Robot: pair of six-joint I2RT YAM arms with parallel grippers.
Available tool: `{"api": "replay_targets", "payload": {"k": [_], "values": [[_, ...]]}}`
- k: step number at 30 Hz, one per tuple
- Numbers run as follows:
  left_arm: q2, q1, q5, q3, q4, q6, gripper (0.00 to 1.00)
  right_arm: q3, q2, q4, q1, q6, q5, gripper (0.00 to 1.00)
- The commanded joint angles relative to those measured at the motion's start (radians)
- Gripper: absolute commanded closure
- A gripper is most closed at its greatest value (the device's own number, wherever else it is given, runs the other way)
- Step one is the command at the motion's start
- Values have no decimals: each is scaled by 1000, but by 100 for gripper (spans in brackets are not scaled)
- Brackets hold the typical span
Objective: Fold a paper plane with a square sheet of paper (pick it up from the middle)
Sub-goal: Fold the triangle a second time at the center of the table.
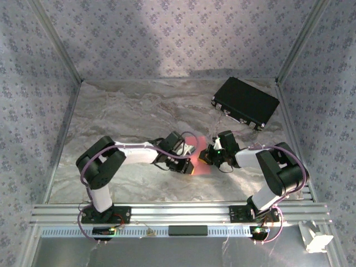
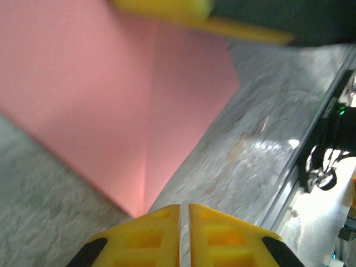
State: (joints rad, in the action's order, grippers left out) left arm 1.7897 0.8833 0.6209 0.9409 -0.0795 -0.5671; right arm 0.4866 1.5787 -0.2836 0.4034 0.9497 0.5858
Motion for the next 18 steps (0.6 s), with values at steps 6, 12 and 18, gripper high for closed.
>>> {"api": "replay_targets", "payload": {"k": [6,12,18], "values": [[118,-23,6,152,-18,2,92,-27,13,89,-6,-16,-48,99],[159,-21,-51,137,-38,1,95,-26,7,89,-5,-15,-47,99],[171,-12,-75,49,-38,-1,100,-9,-14,87,-10,-54,-23,98]]}}
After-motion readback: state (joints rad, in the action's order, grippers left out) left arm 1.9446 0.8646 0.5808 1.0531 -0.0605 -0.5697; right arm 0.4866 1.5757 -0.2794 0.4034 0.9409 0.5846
